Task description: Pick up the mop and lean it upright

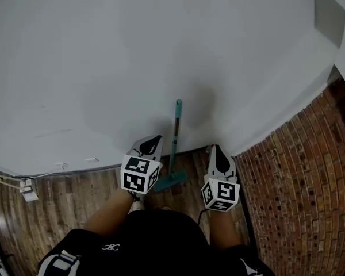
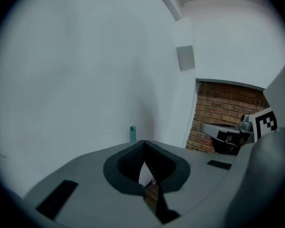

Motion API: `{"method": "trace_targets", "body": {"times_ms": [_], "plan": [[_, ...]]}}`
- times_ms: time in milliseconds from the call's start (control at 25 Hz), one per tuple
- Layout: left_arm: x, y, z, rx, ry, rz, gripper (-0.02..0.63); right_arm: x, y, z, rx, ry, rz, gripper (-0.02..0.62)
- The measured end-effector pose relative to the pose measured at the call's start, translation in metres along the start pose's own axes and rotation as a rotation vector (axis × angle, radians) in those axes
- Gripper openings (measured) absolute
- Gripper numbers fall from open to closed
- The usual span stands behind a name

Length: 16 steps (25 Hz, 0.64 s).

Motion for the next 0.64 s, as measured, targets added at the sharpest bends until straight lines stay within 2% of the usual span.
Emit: {"method": "trace_targets", "body": {"times_ms": [640], "plan": [[-0.001,0.005,0.015,-0.02,-0.019,0.003,-0.003,-0.003,0.014,0.011,0.009,0.039,0.035,0.012]]}}
Point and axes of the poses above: the fingertips, and each gripper's own axes: y forward along the fingers, z to its left, x out of its top, the point moved 5 cm from there along -y, backward along the fingers, and after that the axes turned 6 degrees about -z, right-handed, at the moved point
